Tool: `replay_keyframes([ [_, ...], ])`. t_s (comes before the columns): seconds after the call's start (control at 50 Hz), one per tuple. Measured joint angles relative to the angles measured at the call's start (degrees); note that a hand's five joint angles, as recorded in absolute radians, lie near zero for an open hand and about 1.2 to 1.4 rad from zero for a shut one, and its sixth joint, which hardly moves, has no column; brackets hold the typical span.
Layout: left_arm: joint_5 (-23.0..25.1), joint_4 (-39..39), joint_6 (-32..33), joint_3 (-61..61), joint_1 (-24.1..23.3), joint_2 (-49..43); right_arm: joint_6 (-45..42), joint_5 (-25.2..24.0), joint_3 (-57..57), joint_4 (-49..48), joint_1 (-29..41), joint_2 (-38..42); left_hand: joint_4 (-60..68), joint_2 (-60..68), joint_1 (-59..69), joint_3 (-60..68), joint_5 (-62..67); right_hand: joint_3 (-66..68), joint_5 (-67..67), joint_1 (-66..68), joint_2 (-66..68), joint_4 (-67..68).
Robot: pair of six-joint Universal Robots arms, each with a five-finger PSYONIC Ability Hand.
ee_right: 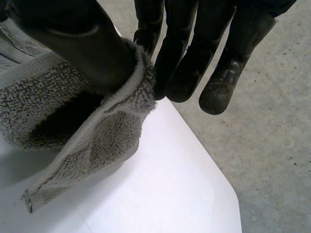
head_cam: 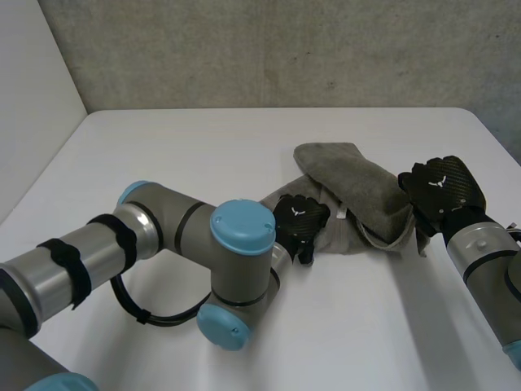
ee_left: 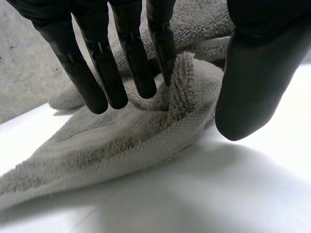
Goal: Fold the towel.
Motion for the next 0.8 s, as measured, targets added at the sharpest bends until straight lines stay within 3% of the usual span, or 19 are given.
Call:
replay_keyframes([
  [0.06, -0.08, 0.05, 0.09, 1.99, -0.11, -1.01, -0.03, 0.01, 0.00, 0.01, -0.07, 0.09, 7.27, 7.54, 7.71, 7.25, 6.93, -0.01, 0.00, 0.00, 0.00, 0.00],
  [0.16, -0.15, 0.27, 0.23, 4.83, -0.22, -2.47, -0.05, 0.01, 0.01, 0.01, -0.12, 0.40, 36.76, 35.77, 32.91, 37.05, 34.82, -0.01, 0.00, 0.00, 0.00, 0.00],
  [0.32, -3.42, -0.25, 0.36, 4.03, -0.70, -0.75, -0.05, 0.07, 0.32, -0.04, 0.01, 0.54, 38.27, 36.02, 33.01, 39.93, 35.95, -0.01, 0.00, 0.00, 0.00, 0.00],
  [0.46, -8.17, -1.68, 0.24, -7.26, 0.98, 9.88, -0.24, 0.18, 0.00, 0.96, 0.20, 0.38, 38.27, 36.02, 33.23, 40.10, 36.02, -0.01, 0.00, 0.00, 0.00, 0.00],
  [0.62, -6.97, 0.90, 0.34, -30.37, 9.46, 28.08, -0.82, 0.04, -3.53, 15.20, 0.42, -3.31, 38.27, 36.02, 33.26, 40.15, 36.34, -0.01, 0.00, 0.01, 0.00, 0.00],
  [0.7, -2.78, 3.88, 0.50, -42.20, 15.73, 36.38, -0.50, -2.22, -5.24, 25.29, 0.50, -5.91, 38.27, 36.02, 33.30, 40.17, 36.49, -0.01, 0.00, 0.01, 0.01, 0.00],
  [0.8, 2.48, 6.41, 0.70, -51.87, 22.06, 42.34, 0.95, -6.06, -5.26, 29.85, 0.76, -6.94, 38.27, 36.02, 33.33, 40.19, 36.49, -0.01, 0.00, 0.01, 0.00, 0.00],
])
